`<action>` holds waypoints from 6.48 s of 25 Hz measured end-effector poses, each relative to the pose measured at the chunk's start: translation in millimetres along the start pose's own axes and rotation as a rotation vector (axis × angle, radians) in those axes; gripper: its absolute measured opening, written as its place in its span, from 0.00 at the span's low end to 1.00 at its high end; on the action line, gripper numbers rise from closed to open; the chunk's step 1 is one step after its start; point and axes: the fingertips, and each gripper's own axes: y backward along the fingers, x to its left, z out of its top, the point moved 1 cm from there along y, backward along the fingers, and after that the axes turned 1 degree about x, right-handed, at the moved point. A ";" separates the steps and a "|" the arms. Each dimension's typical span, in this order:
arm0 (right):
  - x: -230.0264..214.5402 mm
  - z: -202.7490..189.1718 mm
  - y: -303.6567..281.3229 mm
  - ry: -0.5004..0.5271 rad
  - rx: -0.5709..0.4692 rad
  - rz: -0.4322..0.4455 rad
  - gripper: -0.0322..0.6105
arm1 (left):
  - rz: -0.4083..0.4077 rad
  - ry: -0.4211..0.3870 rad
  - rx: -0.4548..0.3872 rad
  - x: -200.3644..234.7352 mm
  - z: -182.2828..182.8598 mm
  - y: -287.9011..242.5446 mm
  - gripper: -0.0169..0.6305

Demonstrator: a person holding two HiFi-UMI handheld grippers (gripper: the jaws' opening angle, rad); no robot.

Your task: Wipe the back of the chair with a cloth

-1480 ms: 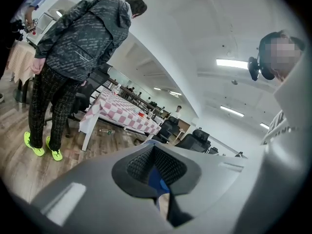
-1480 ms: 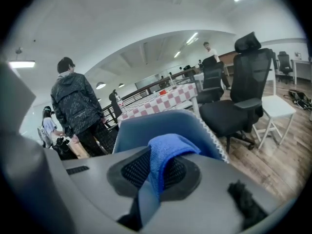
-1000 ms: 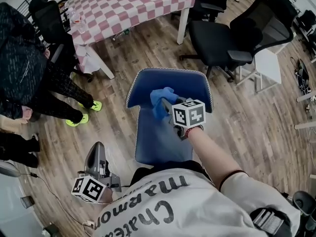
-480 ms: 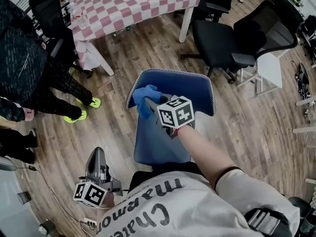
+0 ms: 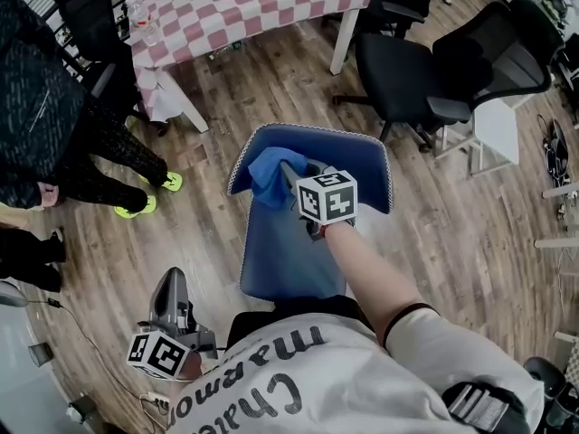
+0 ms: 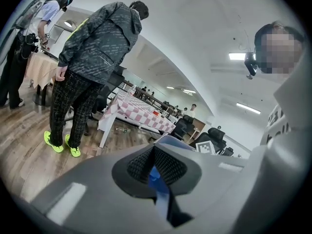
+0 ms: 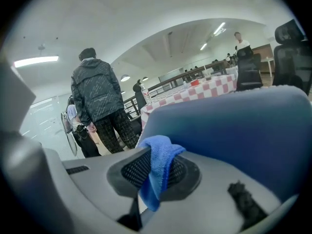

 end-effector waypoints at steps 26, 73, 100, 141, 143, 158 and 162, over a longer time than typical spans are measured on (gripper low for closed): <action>-154.3 -31.9 140.6 -0.219 -0.155 -0.421 0.12 | -0.218 -0.046 0.130 -57.7 -27.2 -74.3 0.03; -34.1 -61.0 68.5 -0.234 -0.203 -0.690 0.12 | -0.677 -0.251 0.543 23.5 -24.0 -167.1 0.03; 15.4 -55.8 -45.1 -0.082 -0.042 -0.196 0.12 | -0.718 -0.200 0.540 -17.8 -112.7 -207.0 0.03; -150.8 -131.9 182.2 -0.307 -0.248 -0.790 0.12 | -0.744 -0.275 0.553 -65.7 -172.2 -222.6 0.03; -141.8 -130.7 168.6 -0.307 -0.245 -0.763 0.12 | -0.729 -0.272 0.559 -61.3 -170.8 -222.7 0.03; 3.9 -98.5 -31.7 -0.066 -0.035 -0.276 0.12 | -0.683 -0.248 0.570 -20.1 -151.6 -218.4 0.03; 35.8 -96.0 -59.1 0.039 0.013 -0.192 0.12 | -0.668 -0.237 0.574 -14.2 -151.0 -220.3 0.01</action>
